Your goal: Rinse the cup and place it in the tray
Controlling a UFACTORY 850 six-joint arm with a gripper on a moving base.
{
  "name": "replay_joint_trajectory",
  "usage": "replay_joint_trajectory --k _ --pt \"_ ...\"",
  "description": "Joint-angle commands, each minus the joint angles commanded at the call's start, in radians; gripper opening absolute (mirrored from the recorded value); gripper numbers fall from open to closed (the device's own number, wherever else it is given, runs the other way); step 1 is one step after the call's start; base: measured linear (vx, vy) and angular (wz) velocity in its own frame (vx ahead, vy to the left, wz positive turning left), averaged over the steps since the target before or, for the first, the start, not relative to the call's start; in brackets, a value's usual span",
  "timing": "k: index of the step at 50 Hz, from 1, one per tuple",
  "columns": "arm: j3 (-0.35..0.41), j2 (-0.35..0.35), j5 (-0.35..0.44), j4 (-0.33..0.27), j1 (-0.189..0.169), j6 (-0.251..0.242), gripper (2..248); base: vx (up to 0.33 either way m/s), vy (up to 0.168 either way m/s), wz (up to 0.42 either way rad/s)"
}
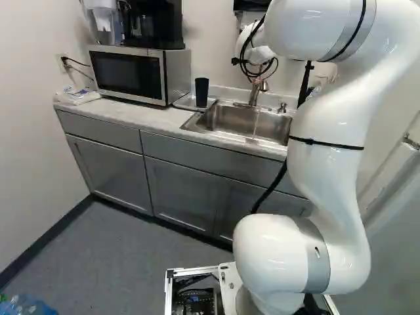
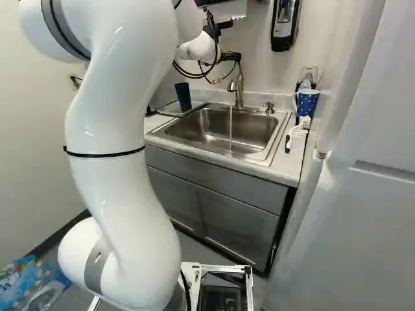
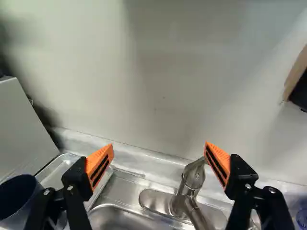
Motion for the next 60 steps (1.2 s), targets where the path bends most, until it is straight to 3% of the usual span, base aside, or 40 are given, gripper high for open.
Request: replay_joint_trajectory --k 20,60 --pt "0.015 0.012 -0.005 0.0 -0.005 0.0 247 0.0 0.0 0.0" --pt "0.081 0.07 -0.102 0.0 -0.011 0.0 247 0.0 0.0 0.0"
